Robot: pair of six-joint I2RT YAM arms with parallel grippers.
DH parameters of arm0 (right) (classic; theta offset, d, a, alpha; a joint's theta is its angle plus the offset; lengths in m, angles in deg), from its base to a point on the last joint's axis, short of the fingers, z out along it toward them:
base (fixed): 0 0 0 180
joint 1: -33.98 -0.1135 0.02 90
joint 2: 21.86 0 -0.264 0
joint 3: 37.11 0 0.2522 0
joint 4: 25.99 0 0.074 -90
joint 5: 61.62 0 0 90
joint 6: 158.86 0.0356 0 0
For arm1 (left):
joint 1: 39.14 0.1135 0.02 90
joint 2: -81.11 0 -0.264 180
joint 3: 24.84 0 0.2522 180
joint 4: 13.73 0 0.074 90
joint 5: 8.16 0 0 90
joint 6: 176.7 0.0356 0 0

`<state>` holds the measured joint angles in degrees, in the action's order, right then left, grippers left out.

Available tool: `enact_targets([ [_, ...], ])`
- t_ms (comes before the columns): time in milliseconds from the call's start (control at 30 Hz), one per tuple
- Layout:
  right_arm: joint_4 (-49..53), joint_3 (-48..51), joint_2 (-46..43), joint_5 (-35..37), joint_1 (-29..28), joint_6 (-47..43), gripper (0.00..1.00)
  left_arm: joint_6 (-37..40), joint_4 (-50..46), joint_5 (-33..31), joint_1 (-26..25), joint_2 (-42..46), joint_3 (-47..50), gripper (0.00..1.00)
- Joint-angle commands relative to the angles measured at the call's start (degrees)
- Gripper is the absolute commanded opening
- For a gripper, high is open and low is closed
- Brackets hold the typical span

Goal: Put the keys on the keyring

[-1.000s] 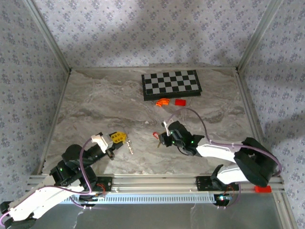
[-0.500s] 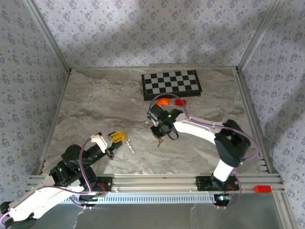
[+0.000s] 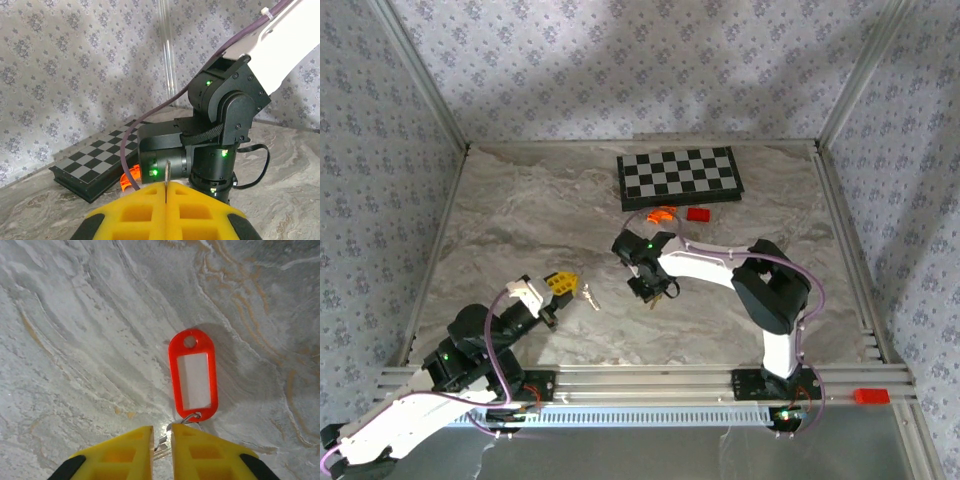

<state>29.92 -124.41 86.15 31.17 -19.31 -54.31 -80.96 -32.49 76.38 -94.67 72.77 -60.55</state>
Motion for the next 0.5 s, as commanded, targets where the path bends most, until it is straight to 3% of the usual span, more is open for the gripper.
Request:
enact_targets([
  [0, 2.9, -2.0, 1.9, 0.8, -0.3, -1.7, 0.14, 0.0, 1.7, -0.6, -0.4, 0.9, -0.5, 0.0],
  [333, 3.3, -1.9, 2.2, 2.9, -0.1, -2.3, 0.09, 0.0, 1.8, -0.3, -0.4, 1.3, -0.5, 0.0],
  [467, 3.0, -2.4, 1.6, 3.8, -0.3, -1.8, 0.15, -0.1, 1.8, 0.0, -0.4, 1.1, -0.5, 0.0],
])
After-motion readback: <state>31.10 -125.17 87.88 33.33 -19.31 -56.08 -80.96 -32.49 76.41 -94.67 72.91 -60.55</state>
